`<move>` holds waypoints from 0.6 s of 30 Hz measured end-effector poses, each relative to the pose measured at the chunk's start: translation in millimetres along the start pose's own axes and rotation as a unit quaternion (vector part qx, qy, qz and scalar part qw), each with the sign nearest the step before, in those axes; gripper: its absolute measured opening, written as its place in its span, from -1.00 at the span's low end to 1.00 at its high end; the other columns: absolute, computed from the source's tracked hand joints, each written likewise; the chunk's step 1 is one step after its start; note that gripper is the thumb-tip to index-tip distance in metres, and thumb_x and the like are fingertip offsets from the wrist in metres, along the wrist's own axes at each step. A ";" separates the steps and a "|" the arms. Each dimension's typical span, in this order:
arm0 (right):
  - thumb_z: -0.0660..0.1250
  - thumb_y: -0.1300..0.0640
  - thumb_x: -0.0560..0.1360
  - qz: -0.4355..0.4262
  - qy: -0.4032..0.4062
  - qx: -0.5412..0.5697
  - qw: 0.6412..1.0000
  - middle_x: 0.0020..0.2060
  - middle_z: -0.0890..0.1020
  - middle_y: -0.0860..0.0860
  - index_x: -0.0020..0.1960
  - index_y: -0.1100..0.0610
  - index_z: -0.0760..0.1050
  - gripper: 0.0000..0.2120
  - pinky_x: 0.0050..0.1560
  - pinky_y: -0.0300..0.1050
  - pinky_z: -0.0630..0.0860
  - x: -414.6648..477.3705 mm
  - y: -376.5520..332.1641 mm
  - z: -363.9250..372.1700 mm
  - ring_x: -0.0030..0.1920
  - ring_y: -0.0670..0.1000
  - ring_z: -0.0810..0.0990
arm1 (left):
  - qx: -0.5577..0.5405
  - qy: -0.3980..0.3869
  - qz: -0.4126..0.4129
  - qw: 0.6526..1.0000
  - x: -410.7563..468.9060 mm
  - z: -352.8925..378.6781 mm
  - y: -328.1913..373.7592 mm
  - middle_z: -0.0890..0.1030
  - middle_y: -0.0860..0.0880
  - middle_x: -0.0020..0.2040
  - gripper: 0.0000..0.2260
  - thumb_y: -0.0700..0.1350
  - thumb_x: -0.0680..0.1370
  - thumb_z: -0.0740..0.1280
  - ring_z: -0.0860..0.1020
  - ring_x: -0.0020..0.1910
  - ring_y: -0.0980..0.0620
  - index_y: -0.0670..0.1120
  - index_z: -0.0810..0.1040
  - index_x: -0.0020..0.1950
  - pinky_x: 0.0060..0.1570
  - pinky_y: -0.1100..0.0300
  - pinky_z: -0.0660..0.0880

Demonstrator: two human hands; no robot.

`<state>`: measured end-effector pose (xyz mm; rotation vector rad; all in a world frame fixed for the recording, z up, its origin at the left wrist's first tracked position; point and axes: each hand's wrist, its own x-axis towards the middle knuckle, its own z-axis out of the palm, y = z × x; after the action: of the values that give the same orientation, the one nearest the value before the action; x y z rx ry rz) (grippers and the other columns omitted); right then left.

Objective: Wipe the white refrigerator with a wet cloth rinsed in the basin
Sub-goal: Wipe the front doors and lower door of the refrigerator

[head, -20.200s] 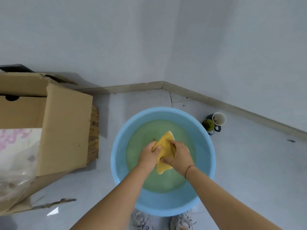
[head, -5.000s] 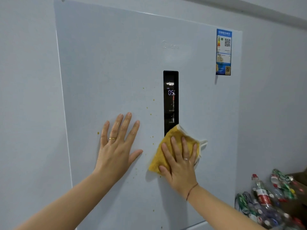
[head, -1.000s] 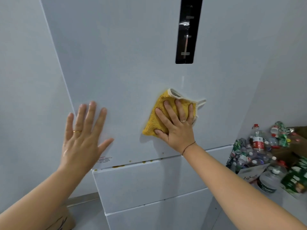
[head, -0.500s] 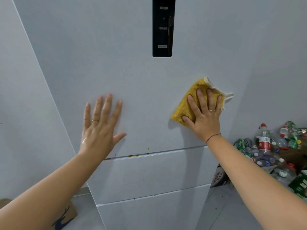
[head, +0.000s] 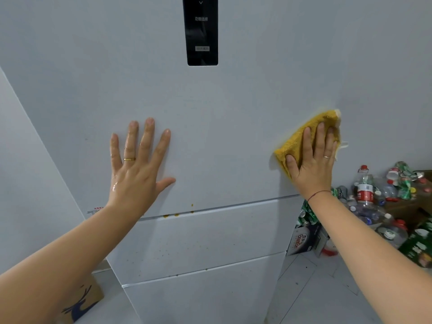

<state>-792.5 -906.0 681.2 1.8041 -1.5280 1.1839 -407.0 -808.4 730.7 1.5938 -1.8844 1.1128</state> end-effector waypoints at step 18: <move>-0.14 -0.18 0.62 0.132 -0.037 0.106 0.985 0.51 -0.08 0.26 0.55 0.09 -0.26 -0.37 0.39 0.46 -0.05 -109.9 -60.0 59.1 0.50 0.36 -0.13 | 0.011 0.039 -0.011 0.999 -23.6 23.3 -6.9 -0.13 -0.12 0.58 -0.13 0.18 0.43 0.39 -0.06 0.54 -0.21 -0.04 0.00 0.58 0.47 -0.24 -0.17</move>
<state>-717.1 -880.9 567.8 1.8384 -1.7855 1.4680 -390.7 -812.6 701.4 1.5554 -1.8070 1.1740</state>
